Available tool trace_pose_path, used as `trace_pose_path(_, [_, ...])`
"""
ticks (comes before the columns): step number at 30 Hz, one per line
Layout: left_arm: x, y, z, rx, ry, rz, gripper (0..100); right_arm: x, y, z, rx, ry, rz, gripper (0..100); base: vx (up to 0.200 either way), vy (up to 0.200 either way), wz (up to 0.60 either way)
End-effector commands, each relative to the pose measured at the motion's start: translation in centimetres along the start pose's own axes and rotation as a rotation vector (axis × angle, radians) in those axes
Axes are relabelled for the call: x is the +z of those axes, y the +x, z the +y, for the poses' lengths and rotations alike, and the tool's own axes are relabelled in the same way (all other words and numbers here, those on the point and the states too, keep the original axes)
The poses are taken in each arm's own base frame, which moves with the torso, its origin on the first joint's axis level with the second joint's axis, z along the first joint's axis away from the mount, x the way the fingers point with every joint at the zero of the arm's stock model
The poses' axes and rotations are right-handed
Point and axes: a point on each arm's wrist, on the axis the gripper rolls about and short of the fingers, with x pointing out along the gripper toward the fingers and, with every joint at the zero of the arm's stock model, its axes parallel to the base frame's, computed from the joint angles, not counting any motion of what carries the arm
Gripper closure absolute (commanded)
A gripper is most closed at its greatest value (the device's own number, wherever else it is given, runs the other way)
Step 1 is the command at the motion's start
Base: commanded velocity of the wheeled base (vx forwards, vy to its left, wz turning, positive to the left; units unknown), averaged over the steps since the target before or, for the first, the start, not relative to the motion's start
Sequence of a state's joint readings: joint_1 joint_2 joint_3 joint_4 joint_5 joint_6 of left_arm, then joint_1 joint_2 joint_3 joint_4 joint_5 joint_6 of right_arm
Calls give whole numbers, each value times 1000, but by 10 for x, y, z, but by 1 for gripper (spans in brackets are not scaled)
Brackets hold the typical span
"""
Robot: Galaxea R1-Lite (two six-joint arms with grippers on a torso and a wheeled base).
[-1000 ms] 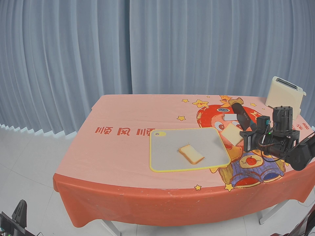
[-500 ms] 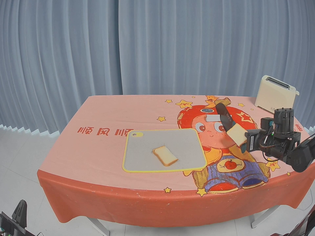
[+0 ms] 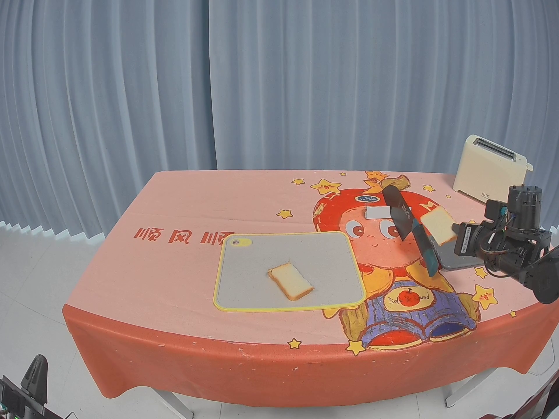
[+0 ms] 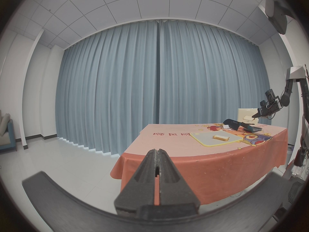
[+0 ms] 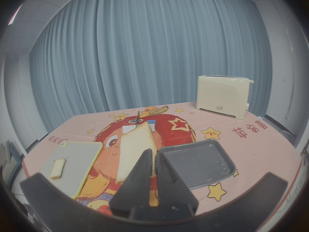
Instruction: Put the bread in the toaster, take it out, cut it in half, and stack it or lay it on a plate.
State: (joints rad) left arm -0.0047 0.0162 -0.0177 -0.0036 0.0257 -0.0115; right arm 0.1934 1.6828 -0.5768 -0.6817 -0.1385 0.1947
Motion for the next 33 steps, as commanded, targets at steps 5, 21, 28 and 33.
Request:
trace_pose_path(5, [-5, 1, 0, 1, 0, 16, 100, -4, -1, -24, -81, 36, 17, 100, 0, -200, 0])
trace_pose_path(21, [-5, 1, 0, 1, -2, 17, 100, -27, 26, -29, -120, 29, 126, 100, 0, -88, 0])
trace_pose_path(28, [-5, 1, 0, 1, -2, 17, 100, -27, 26, -25, -107, 24, 126, 100, 0, 0, 0])
trace_pose_path(33, [-5, 1, 0, 1, -2, 17, 100, -25, 27, -25, -108, 27, 119, 100, 0, 0, 0])
